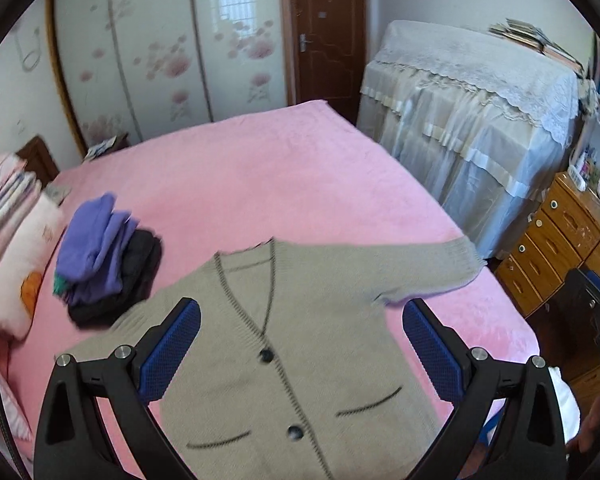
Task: Fold large clothes
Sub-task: 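Move the right tool to the sleeve cuff and grasp it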
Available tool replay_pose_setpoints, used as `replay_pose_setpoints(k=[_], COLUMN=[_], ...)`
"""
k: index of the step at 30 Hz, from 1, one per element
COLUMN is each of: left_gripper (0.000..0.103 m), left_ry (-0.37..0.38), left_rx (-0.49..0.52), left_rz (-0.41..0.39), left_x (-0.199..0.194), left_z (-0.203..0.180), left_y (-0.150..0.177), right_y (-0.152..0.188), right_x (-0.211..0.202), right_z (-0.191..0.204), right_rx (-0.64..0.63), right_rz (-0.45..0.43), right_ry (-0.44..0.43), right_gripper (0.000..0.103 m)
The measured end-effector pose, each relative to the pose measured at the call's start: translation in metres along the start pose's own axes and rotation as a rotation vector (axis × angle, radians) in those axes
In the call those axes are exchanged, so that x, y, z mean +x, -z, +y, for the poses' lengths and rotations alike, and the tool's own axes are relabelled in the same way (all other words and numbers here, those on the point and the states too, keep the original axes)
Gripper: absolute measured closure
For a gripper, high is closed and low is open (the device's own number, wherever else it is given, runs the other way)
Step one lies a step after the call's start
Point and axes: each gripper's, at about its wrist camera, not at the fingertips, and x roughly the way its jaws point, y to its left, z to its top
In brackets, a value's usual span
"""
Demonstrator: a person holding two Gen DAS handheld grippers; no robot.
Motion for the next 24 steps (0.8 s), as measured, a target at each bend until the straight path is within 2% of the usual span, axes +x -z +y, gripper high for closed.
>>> replay_pose_setpoints(k=[2,7,11,14,17,21,24], left_gripper=[0.002,0.002,0.002,0.002,0.002,0.002,0.002], left_ry=[0.004,0.101,0.072,0.047,0.019,0.024,0.024], left_rx=[0.016,-0.025,-0.053,-0.056,-0.054,-0.087,-0.109], left_rz=[0.016,0.108,0.109,0.118,0.141,0.273,0.344], left_x=[0.013,0.078,0.143,0.183,0.227,0.292,0.331], left_z=[-0.024,-0.093,-0.142,-0.170,-0.195,-0.218,-0.227], left_y=[-0.016,-0.060,-0.080,-0.083,-0.088,-0.082,-0.070], right_y=[-0.009,-0.035,-0.041,-0.040,-0.030,-0.012,0.008], right_x=[0.019,0.088,0.146,0.202,0.250,0.307,0.355], right_z=[-0.021,-0.101,-0.155,-0.201,-0.231,-0.260,-0.289], right_rx=[-0.012,-0.003,0.037,0.116,0.157,0.239,0.366], right_rz=[0.017,0.082,0.179,0.261,0.321,0.403,0.485], right_ry=[-0.001,-0.005,-0.046,-0.077,-0.073,-0.093,-0.098], right_gripper=[0.038,0.038,0.038,0.038,0.039,0.049,0.055])
